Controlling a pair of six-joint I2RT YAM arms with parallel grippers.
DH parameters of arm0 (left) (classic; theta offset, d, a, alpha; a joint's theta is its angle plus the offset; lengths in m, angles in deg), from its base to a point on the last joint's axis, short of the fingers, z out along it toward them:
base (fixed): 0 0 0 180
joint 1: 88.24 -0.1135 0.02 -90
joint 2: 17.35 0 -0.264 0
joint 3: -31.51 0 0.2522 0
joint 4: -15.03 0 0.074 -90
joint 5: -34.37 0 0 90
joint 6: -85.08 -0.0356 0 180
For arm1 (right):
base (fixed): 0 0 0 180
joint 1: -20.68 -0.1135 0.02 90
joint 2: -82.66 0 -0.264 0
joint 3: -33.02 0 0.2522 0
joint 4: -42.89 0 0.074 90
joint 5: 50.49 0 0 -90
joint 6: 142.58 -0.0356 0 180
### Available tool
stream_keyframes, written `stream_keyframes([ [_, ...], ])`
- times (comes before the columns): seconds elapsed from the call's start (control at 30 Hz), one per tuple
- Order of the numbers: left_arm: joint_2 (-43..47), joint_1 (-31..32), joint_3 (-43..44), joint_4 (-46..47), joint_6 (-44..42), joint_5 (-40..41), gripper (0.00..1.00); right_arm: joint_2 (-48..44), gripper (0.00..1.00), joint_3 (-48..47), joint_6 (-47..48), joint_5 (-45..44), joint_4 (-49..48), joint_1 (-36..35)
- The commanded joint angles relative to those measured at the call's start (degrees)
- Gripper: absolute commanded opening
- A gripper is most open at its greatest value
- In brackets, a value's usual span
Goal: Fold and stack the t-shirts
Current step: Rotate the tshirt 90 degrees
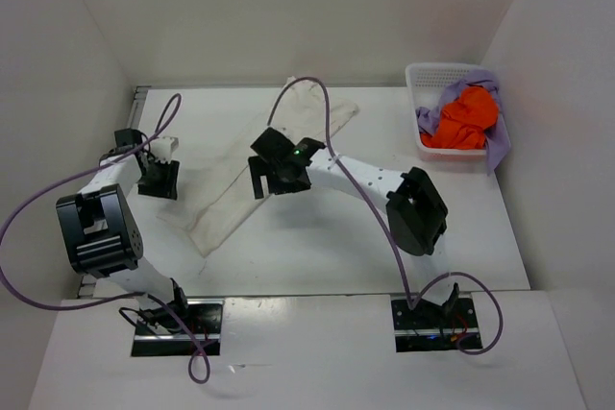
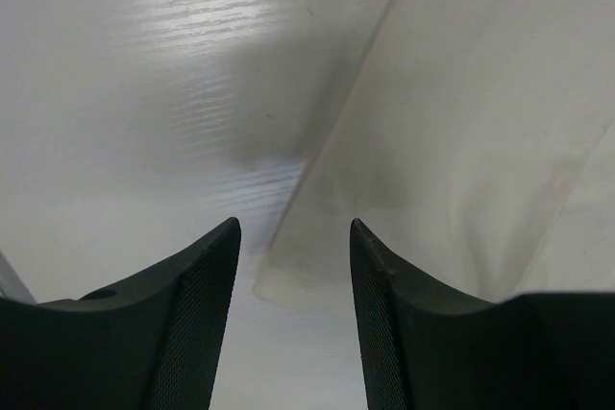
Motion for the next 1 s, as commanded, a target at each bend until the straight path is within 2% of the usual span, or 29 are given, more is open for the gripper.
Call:
stream_keyframes([
  [0.0, 0.37, 0.17, 0.26, 2.94, 3.76, -4.18, 0.57, -2.22, 0.99, 2.91, -7.89, 1.9, -7.41, -1.83],
  [0.13, 0.37, 0.17, -0.88, 2.95, 3.25, -5.43, 0.57, 4.63, 0.99, -4.29, -9.74, 1.36, -3.72, -7.14],
  [0.27, 0.37, 0.17, -1.41, 2.95, 2.46, -2.27, 0.57, 8.15, 0.99, -5.36, -11.93, 4.26, -4.95, -8.45],
  [0.47, -0.15, 0.17, -1.94, 2.95, 2.45, 2.13, 0.57, 21.15, 0.99, -20.63, -11.32, 3.48, 6.11, -11.88],
  [0.6, 0.55, 0.17, -2.46, 2.95, 2.45, 1.61, 0.57, 29.49, 0.99, -31.7, -11.84, 2.42, 12.53, -12.59],
  [0.77, 1.6, 0.17, -2.46, 2.42, 1.93, 1.08, 0.57, 35.48, 0.99, -39.97, -12.38, 1.9, 18.58, -12.59],
  [0.83, 2.3, 0.17, -2.46, 1.89, 1.92, 1.69, 0.57, 36.89, 0.98, -40.52, -12.38, 1.89, 20.18, -12.59],
  [0.93, 3.45, 0.17, -2.46, 1.29, 1.92, 1.69, 0.57, 36.9, 0.63, -39.29, -12.38, 2.51, 20.19, -12.59],
  [0.97, 3.45, 0.17, -1.85, 1.28, 1.4, 1.69, 0.57, 36.11, 0.44, -36.94, -11.86, 2.51, 19.49, -12.59],
])
